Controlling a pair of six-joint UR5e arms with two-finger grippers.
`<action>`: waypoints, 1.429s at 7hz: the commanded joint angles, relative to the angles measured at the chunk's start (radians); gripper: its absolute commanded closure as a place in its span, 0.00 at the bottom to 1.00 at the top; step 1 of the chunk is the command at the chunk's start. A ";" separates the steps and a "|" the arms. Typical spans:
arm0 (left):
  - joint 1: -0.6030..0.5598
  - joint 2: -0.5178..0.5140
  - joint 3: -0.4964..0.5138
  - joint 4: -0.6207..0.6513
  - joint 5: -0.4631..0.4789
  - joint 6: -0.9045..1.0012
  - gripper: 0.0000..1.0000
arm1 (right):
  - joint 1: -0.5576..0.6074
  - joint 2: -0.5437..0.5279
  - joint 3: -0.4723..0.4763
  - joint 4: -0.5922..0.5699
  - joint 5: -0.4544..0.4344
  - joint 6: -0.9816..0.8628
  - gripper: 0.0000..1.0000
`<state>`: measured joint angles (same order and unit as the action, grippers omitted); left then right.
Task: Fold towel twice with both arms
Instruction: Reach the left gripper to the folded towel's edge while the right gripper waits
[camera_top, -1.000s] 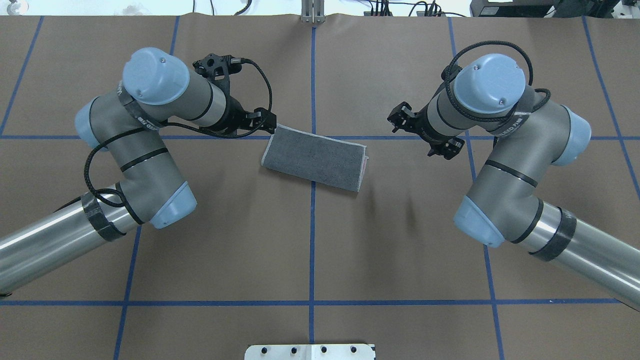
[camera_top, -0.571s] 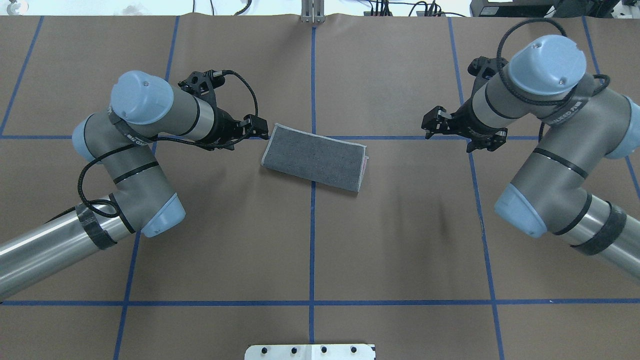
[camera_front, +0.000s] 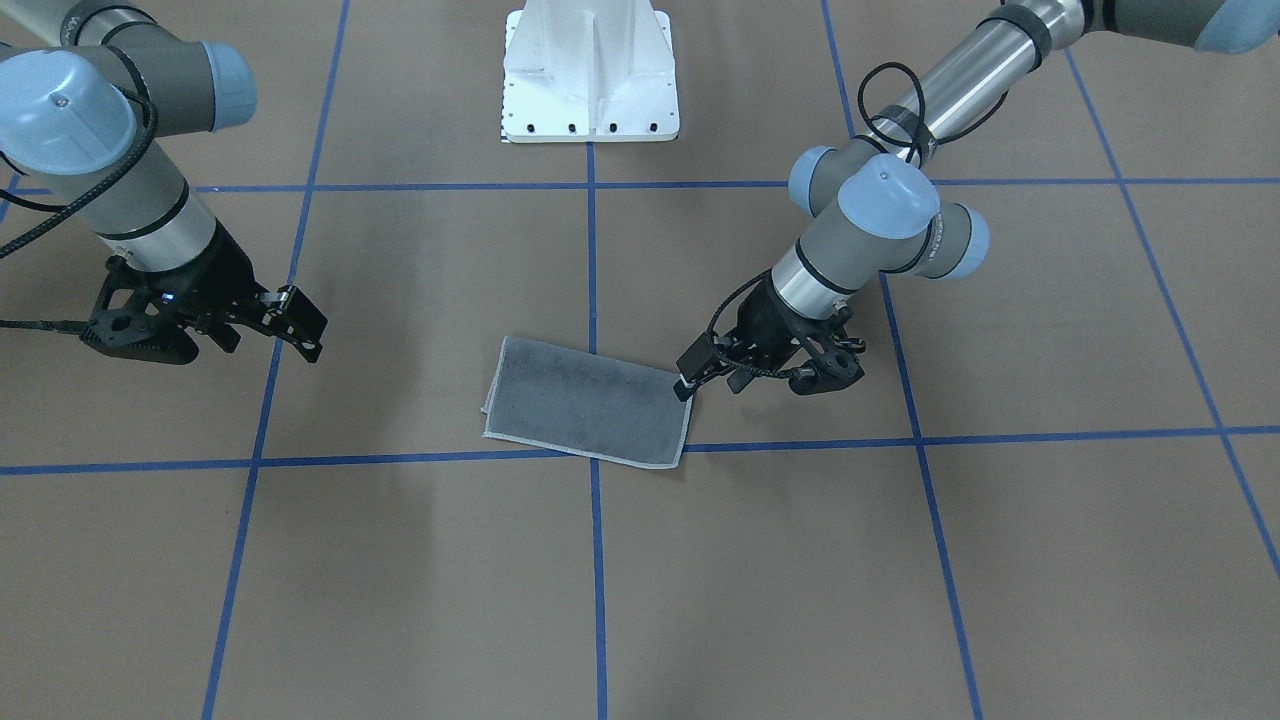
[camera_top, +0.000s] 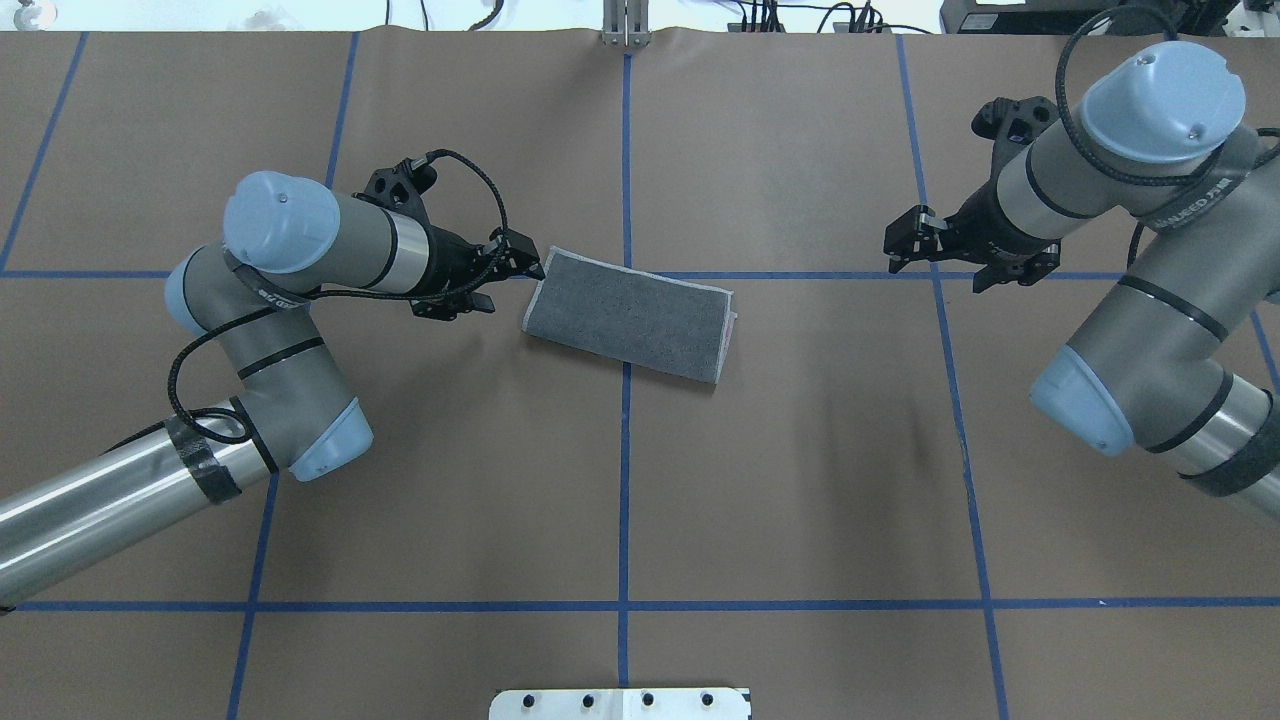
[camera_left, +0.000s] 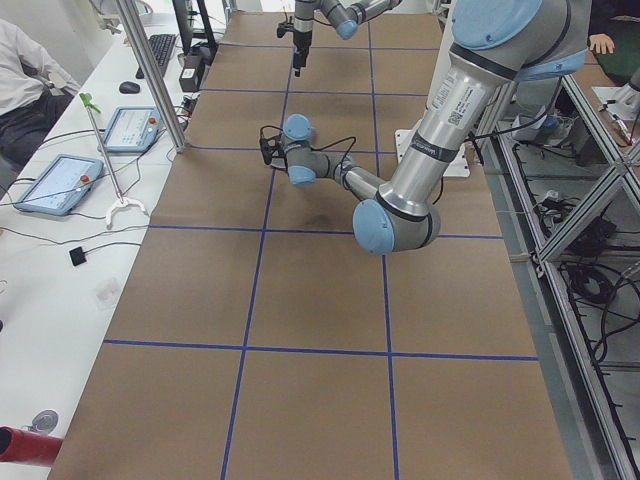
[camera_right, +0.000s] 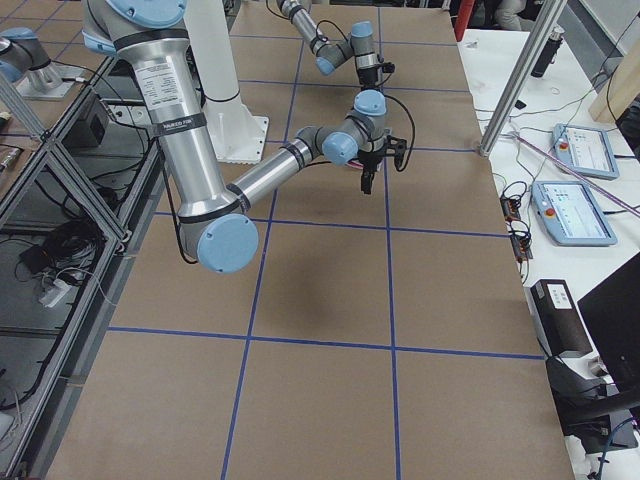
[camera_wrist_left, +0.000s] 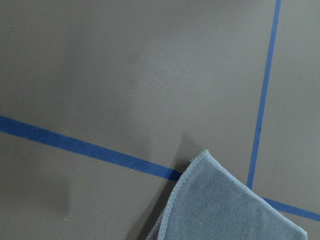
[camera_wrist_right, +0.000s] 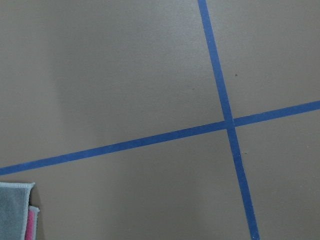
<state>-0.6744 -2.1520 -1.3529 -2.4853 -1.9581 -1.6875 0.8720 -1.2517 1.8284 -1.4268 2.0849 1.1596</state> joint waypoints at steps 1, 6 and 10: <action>0.012 0.000 0.001 -0.001 0.001 -0.024 0.27 | 0.001 -0.002 0.000 0.000 0.001 -0.001 0.00; 0.041 -0.011 0.037 0.000 0.001 -0.066 0.27 | 0.001 -0.003 0.002 0.002 0.001 0.002 0.00; 0.056 -0.029 0.060 -0.001 0.001 -0.063 0.38 | 0.001 0.000 0.003 0.002 0.000 0.011 0.00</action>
<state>-0.6207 -2.1789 -1.2953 -2.4865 -1.9574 -1.7512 0.8729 -1.2525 1.8309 -1.4251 2.0858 1.1649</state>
